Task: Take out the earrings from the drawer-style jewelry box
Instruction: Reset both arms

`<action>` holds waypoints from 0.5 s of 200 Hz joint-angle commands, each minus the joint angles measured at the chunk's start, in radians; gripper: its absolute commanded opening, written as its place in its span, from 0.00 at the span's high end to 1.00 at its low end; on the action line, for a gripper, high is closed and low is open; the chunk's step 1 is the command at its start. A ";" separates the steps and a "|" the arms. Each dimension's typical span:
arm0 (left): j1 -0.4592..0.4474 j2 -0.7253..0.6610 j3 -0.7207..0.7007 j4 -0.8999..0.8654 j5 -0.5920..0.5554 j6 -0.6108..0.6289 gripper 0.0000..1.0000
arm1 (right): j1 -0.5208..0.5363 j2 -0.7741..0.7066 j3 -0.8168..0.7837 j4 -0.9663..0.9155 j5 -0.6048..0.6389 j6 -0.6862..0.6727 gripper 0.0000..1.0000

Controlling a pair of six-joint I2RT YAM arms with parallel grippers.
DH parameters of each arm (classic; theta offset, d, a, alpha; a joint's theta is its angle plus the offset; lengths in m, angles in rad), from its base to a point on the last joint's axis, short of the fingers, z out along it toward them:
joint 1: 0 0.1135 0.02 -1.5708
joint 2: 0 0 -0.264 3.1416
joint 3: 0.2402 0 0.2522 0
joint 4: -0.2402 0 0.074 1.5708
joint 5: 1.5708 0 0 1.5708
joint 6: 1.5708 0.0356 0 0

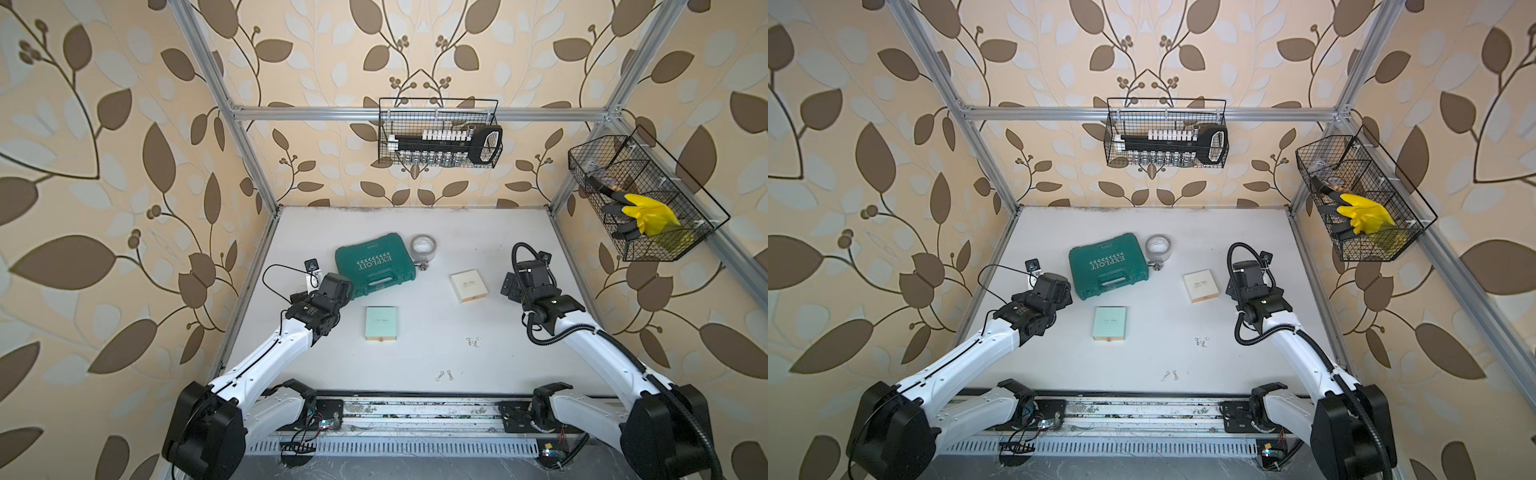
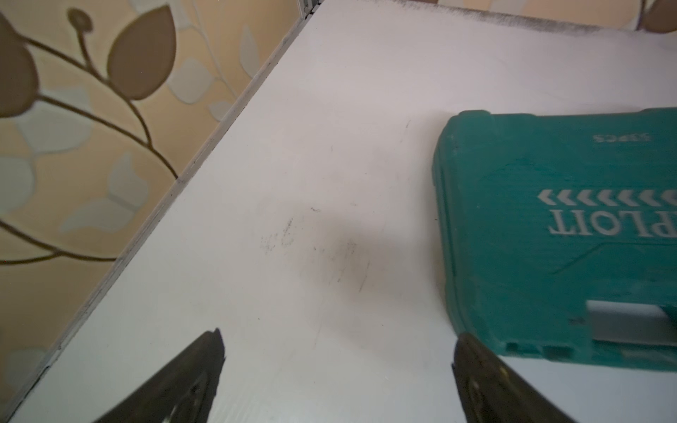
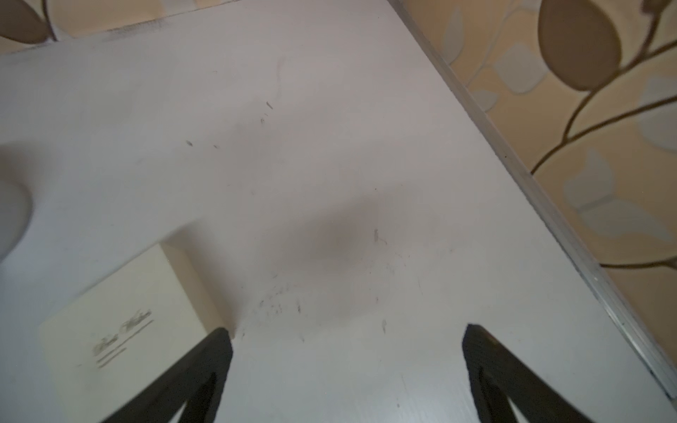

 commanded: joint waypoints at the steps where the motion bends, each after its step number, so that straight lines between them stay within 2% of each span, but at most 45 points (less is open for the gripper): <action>1: 0.086 0.125 0.035 0.209 0.040 0.189 0.01 | -0.018 0.104 -0.025 0.279 0.089 -0.195 0.00; 22: 0.108 0.249 0.011 0.376 0.079 0.288 0.01 | -0.026 0.166 -0.116 0.494 0.075 -0.281 0.00; 40: 0.136 0.336 0.032 0.411 0.131 0.293 0.01 | -0.043 0.198 -0.178 0.644 0.028 -0.296 0.00; 51: 0.153 0.384 0.043 0.426 0.161 0.283 0.01 | -0.059 0.205 -0.181 0.670 -0.015 -0.314 0.00; 72: 0.183 0.392 -0.007 0.593 0.277 0.339 0.01 | -0.090 0.225 -0.217 0.836 -0.088 -0.359 0.00; 85: 0.194 0.399 -0.015 0.638 0.311 0.382 0.01 | -0.118 0.242 -0.232 0.894 -0.136 -0.360 0.00; 100: 0.201 0.385 -0.098 0.822 0.335 0.422 0.01 | -0.148 0.265 -0.278 0.997 -0.201 -0.343 0.00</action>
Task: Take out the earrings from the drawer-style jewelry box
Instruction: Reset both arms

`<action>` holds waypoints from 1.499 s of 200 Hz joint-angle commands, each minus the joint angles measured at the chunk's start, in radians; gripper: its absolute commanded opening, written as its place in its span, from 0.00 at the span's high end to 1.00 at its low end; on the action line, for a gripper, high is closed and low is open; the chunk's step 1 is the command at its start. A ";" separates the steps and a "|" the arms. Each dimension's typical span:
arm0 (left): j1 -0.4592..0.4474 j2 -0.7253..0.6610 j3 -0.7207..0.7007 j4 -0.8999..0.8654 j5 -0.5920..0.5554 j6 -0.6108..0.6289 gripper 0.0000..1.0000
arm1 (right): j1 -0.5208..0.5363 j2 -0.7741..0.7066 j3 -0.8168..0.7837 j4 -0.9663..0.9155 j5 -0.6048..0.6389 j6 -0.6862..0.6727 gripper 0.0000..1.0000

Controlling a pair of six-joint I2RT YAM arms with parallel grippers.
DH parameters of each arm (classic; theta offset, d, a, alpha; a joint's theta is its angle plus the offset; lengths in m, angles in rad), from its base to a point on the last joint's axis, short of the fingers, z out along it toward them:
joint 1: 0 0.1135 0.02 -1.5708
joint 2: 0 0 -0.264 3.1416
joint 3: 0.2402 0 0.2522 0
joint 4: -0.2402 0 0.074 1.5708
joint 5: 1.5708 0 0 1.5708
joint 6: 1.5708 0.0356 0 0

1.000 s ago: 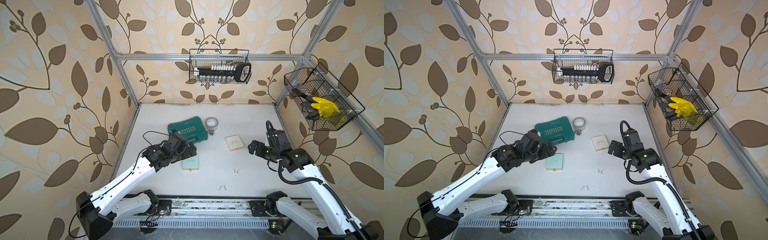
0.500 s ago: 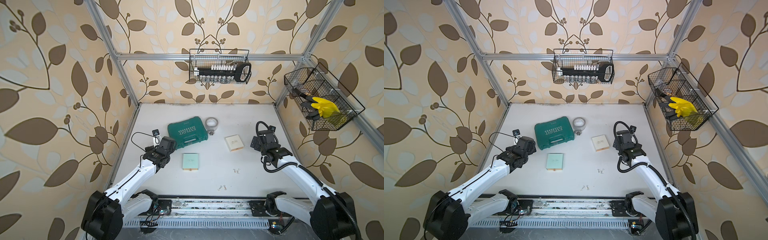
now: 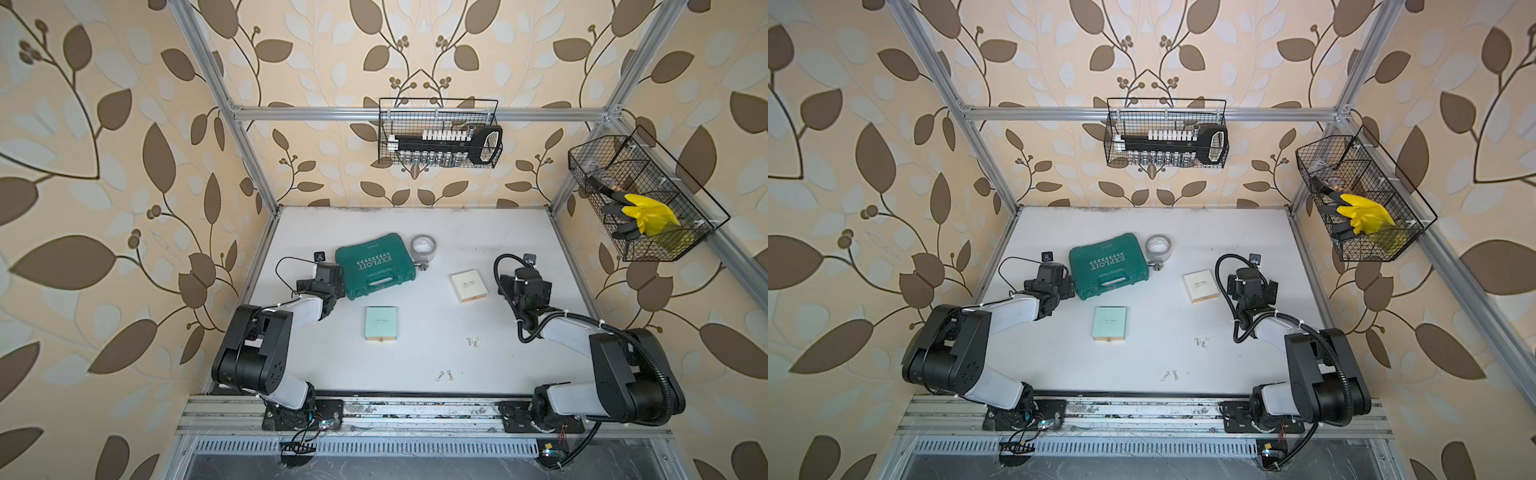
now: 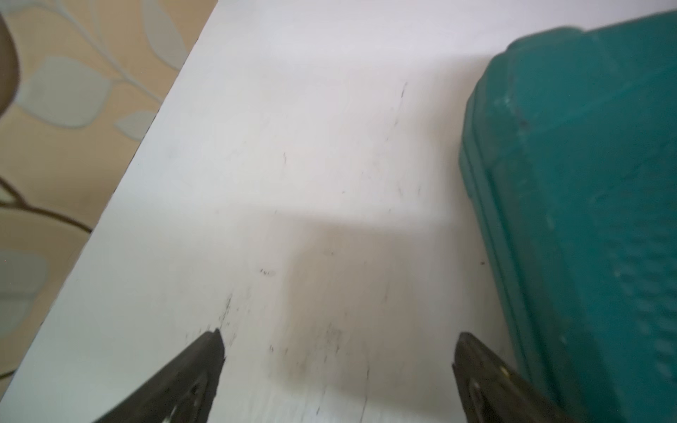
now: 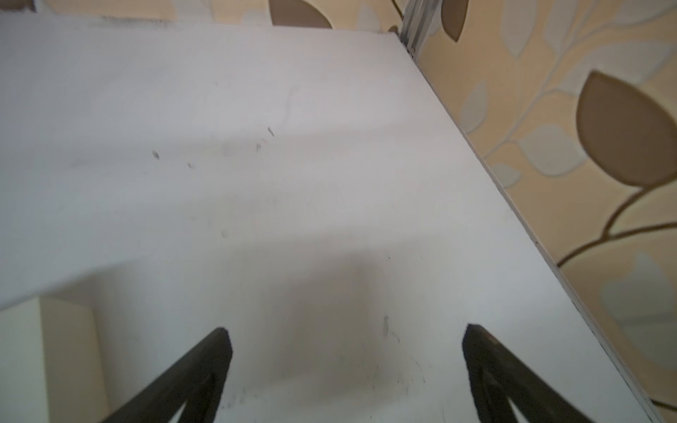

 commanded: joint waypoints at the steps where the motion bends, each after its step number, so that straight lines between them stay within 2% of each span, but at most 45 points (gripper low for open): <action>1: 0.016 -0.024 -0.084 0.299 0.096 0.100 0.01 | -0.039 0.035 -0.061 0.255 -0.120 -0.021 0.00; 14: 0.025 -0.040 -0.178 0.451 0.098 0.094 0.01 | -0.043 0.043 -0.087 0.310 -0.169 -0.038 0.00; 26: 0.027 -0.073 -0.240 0.516 0.099 0.080 0.01 | -0.042 0.051 -0.109 0.359 -0.200 -0.054 0.00; 50: 0.025 -0.021 -0.371 0.818 0.073 0.092 0.01 | -0.044 0.087 -0.189 0.540 -0.173 -0.040 0.00; 57: 0.026 -0.026 -0.361 0.788 0.075 0.087 0.01 | -0.043 0.095 -0.200 0.571 -0.178 -0.047 0.00; 68: 0.026 -0.050 -0.304 0.635 0.075 0.066 0.01 | -0.044 0.083 -0.181 0.515 -0.203 -0.051 0.00; 80: 0.027 -0.006 -0.256 0.611 0.057 0.074 0.01 | -0.043 0.096 -0.159 0.493 -0.216 -0.063 0.00; 94: 0.061 -0.024 -0.239 0.542 0.099 0.036 0.01 | -0.042 0.102 -0.119 0.420 -0.203 -0.056 0.00; 300: 0.080 -0.012 -0.223 0.524 0.122 0.031 0.01 | -0.042 0.101 -0.111 0.404 -0.198 -0.051 0.00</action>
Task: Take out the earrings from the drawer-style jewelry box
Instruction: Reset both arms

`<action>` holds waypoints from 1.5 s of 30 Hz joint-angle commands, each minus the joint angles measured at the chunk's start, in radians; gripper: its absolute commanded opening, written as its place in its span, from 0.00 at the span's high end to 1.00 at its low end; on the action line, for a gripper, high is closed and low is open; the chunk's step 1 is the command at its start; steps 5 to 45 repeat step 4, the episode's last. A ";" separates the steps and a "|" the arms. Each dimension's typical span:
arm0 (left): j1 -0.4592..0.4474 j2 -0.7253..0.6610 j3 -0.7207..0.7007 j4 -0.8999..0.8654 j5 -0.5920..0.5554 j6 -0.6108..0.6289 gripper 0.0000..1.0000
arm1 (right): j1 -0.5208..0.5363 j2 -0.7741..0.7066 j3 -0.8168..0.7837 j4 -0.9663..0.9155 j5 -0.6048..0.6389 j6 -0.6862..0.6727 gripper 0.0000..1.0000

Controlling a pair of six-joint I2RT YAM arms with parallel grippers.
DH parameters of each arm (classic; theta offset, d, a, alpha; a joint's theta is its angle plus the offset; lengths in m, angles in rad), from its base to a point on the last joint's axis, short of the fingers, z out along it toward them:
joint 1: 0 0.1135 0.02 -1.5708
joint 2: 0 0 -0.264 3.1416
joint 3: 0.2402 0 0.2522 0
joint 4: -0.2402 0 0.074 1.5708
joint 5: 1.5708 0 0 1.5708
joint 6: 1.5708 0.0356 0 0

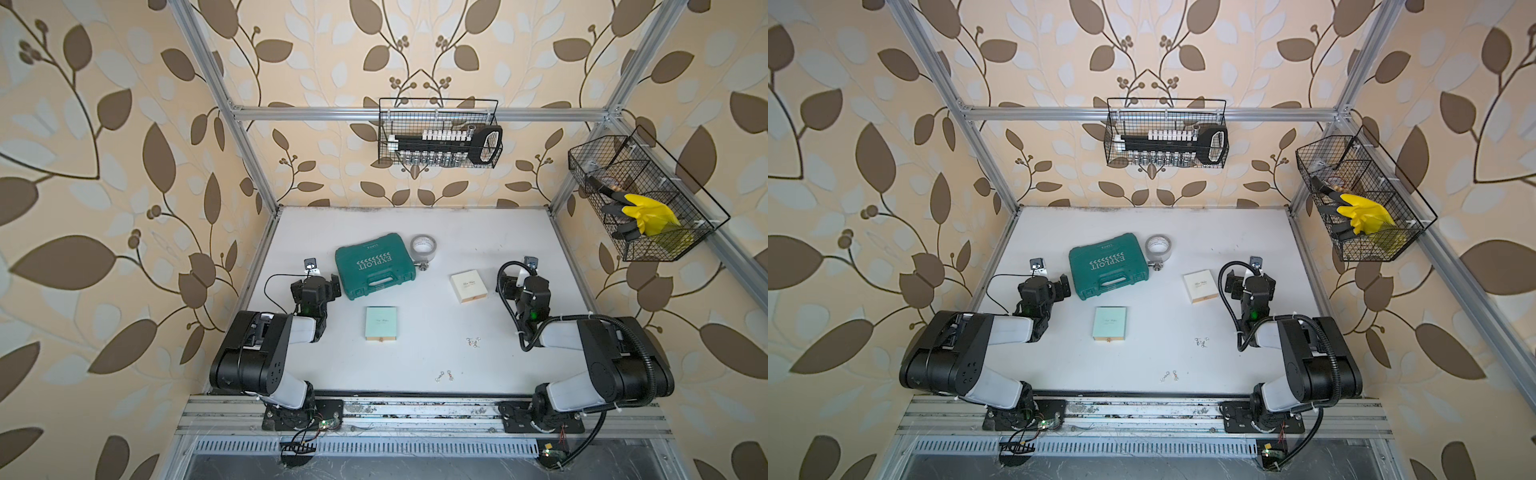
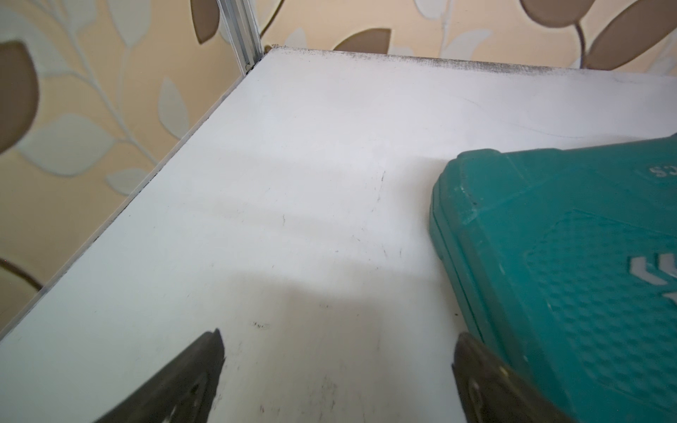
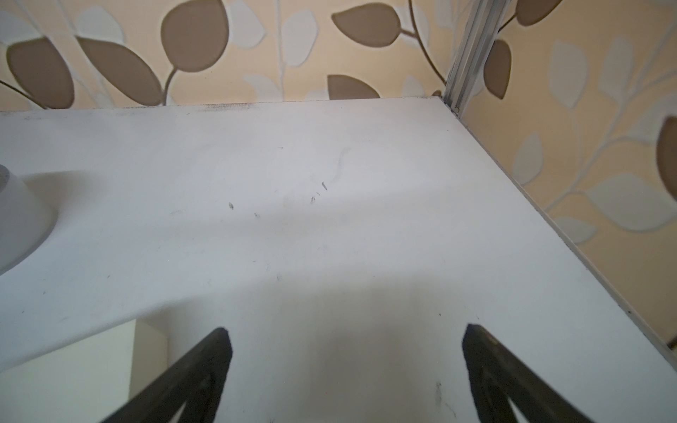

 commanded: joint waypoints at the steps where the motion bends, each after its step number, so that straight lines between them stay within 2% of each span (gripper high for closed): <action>1: 0.009 0.000 0.023 -0.012 0.021 -0.010 0.01 | -0.001 0.008 0.011 -0.004 -0.010 -0.006 0.00; 45: 0.006 -0.019 -0.003 0.018 0.024 -0.006 0.01 | -0.001 0.008 0.011 -0.004 -0.010 -0.006 0.00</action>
